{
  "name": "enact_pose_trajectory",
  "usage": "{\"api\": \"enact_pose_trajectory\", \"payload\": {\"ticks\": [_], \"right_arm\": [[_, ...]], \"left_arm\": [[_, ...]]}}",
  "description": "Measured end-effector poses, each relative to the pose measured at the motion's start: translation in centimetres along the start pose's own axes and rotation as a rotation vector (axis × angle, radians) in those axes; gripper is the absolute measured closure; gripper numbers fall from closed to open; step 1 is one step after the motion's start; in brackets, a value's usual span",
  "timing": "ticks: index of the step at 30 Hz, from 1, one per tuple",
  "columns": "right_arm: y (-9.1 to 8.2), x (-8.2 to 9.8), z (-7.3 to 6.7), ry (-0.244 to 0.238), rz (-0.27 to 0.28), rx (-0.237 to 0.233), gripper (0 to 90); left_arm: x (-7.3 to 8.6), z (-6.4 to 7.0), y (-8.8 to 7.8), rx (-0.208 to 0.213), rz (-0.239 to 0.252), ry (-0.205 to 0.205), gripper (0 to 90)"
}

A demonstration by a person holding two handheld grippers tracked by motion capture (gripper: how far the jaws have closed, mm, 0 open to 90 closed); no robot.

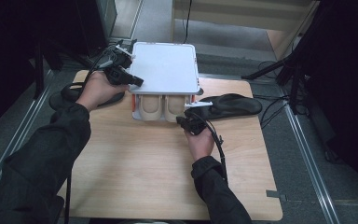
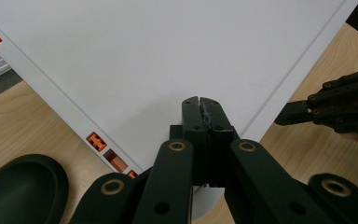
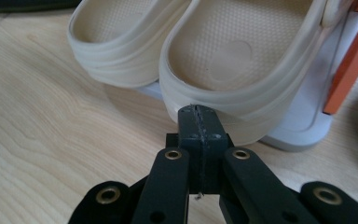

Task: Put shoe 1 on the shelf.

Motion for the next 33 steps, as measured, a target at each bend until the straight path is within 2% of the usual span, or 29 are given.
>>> {"api": "enact_pose_trajectory", "payload": {"ticks": [5,14,24,27,33], "right_arm": [[0.5,-0.3,0.1,0.023,0.007,-0.005,90.0],[0.5,-0.3,0.1,0.025,0.021,-0.002,90.0],[-1.6,0.3,-0.8,-0.002,0.048,-0.061,90.0],[-2.5,0.6,-1.0,-0.01,0.06,-0.077,87.4],[-4.0,1.3,-1.2,-0.029,0.047,-0.116,79.0]], "left_arm": [[0.0,0.0,0.0,0.002,-0.002,0.005,90.0],[0.0,0.0,0.0,0.004,0.006,0.001,90.0],[-0.1,0.0,0.1,0.015,0.011,-0.018,87.6],[-0.1,0.1,0.0,0.027,0.011,-0.034,82.8],[0.0,0.7,-0.1,0.001,0.005,-0.009,71.6]]}}
Point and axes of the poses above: each handheld gripper's, and its own axes: y roughly forward along the jaws, x roughly out of its underside, z roughly to its right, the point moved 5 cm from there along y, roughly forward along the jaws, and after that the axes turned 3 degrees about y, right-handed, at the moved point
